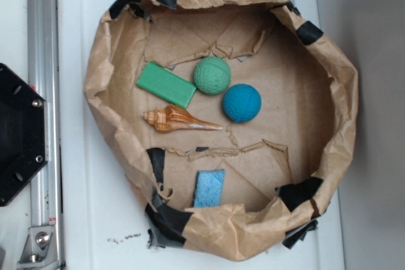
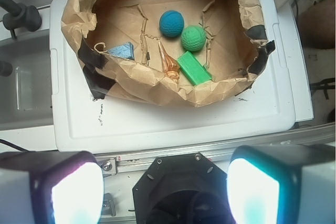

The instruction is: Grab the green block.

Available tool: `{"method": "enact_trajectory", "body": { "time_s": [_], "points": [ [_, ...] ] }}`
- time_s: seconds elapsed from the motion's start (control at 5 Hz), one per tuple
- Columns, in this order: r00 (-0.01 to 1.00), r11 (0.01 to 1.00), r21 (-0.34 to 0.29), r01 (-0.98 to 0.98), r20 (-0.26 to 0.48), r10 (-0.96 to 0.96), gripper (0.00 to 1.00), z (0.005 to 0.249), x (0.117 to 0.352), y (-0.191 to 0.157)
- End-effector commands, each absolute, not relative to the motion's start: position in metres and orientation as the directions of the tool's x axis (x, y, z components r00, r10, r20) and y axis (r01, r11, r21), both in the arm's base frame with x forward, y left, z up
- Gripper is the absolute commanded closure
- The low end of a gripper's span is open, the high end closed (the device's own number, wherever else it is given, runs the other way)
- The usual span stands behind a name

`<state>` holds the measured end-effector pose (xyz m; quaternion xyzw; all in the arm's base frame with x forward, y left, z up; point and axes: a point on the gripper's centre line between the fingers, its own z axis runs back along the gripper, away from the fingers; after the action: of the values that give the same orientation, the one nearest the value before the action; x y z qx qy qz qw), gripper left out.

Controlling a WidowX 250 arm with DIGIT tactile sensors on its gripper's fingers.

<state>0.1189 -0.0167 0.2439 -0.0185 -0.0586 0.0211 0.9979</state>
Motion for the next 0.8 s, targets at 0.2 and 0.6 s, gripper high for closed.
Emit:
{"method": "enact_trajectory", "body": {
  "time_s": [0.2,0.6],
  "points": [
    [0.995,0.999,-0.022,0.044,0.090,-0.042,0.00,0.224,0.154,0.002],
    [0.968,0.972,0.097,0.213,0.114,-0.223,0.00,0.175,0.209,0.018]
  ]
}}
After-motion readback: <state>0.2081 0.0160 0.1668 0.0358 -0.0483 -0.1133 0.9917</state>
